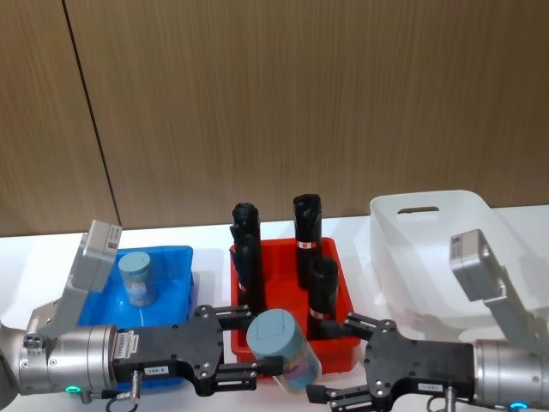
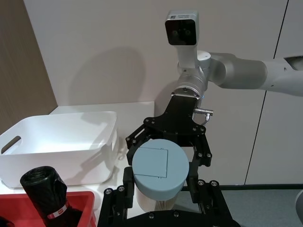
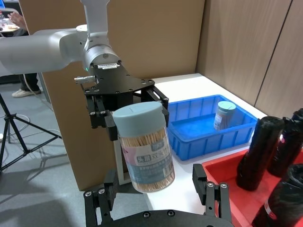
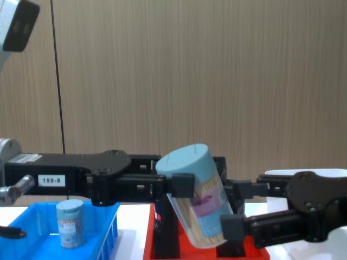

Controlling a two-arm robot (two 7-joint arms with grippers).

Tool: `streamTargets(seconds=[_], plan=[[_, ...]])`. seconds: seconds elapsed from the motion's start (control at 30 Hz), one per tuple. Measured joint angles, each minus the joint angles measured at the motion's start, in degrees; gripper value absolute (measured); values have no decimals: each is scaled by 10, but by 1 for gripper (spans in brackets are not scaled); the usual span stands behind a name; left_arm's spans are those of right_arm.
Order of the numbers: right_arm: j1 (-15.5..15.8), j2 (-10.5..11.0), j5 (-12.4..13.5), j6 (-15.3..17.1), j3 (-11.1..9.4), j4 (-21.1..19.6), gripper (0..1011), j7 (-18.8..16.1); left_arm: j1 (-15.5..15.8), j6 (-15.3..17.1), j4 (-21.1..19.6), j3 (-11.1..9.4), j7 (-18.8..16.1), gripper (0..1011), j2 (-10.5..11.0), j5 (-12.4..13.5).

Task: Pick the cotton swabs from the blue box and place them into the white box.

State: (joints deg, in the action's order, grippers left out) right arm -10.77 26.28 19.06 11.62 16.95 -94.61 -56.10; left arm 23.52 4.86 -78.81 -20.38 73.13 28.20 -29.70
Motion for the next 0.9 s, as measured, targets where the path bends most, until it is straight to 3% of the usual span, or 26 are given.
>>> streamTargets(seconds=[0.9], plan=[[-32,-29,-32,7,36,22,1002,-6,0,0,0,0,0,661,0,0]])
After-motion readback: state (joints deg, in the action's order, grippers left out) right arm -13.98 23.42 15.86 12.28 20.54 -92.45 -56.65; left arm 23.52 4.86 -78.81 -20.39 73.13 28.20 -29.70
